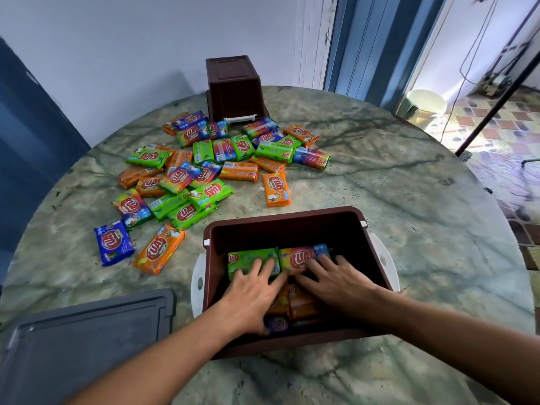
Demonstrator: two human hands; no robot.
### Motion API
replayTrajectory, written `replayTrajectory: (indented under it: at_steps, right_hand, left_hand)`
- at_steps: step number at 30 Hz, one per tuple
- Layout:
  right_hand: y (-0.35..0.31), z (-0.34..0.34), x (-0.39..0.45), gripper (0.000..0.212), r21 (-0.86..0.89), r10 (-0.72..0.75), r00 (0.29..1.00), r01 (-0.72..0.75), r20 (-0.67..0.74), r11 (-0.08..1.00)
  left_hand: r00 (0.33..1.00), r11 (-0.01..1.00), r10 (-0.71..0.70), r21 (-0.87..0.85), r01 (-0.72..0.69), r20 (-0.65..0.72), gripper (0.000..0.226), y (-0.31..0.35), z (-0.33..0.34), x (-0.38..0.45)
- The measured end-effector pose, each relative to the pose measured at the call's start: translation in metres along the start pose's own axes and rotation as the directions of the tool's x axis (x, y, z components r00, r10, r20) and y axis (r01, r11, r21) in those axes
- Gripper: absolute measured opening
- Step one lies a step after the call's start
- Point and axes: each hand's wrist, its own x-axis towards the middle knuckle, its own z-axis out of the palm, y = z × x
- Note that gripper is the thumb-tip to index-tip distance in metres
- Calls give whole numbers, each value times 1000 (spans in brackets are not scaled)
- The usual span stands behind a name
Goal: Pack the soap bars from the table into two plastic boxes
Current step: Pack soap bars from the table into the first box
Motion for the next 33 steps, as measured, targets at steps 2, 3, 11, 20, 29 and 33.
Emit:
replayTrajectory:
  at_steps: [2,3,11,20,29,33]
  right_hand:
    - [-1,11,7,57,-55,77,996,-80,-45,995]
    - [-2,14,10,64,-54,83,995,-86,-46,995]
    - [9,-2,17,94,115,-2,999,-4,44,993]
    - [-4,-6,23,93,108,88,992,-97,86,989]
    - [8,-7,19,109,227,68,989,-97,132,969]
    - [-7,-10,24,87,268,161,986,-167,46,949]
  left_hand:
    - [998,999,-53,-8,53,15,124,5,-2,2]
    - [998,998,-66,-9,66,11,125,6,-2,3]
    - [997,997,-69,15,69,-46,113,5,0,11]
    - [997,988,-82,134,80,5,118,-5,9,8]
    - [994,991,-107,83,108,-18,125,-4,8,13]
    - [993,991,-115,71,117,-36,118,-4,7,14]
